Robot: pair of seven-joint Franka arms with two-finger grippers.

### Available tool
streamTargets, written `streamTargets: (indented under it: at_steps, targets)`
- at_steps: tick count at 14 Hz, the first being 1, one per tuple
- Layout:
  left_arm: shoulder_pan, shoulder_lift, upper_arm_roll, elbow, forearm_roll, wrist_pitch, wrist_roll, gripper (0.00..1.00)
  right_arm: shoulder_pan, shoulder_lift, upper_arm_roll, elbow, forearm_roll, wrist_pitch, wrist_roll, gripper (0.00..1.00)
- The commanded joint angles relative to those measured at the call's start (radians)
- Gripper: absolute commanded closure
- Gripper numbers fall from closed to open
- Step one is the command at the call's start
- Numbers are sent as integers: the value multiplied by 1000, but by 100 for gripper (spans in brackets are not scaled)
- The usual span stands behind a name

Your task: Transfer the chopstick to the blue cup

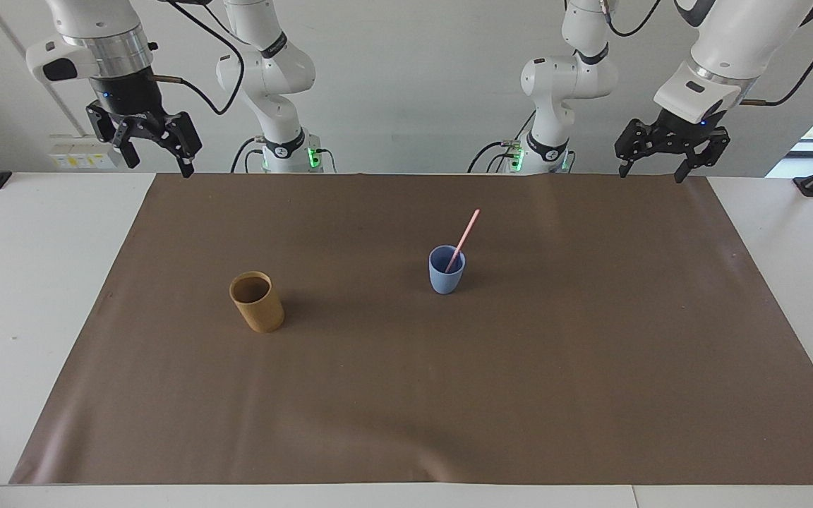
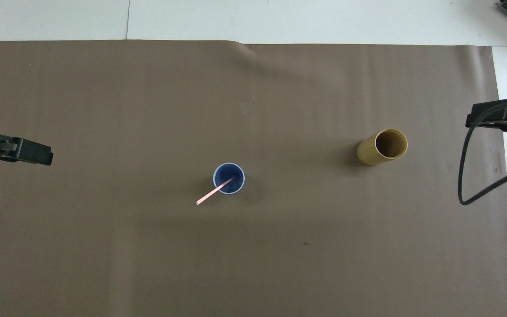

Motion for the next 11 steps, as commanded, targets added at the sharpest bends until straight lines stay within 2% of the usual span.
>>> streamTargets:
  at_steps: [1,8,11]
  targets:
    - [18,-23,-2,-30,2,24,16,0,-7,5,12,-40,7,-4,-19,0]
    - [21,-23,-4,-30,2,38,16,0,0,-7,15,-59,28,-30,-41,0]
    - [19,-23,-4,-30,2,40,17,0,6,1,24,-16,35,-135,-45,0]
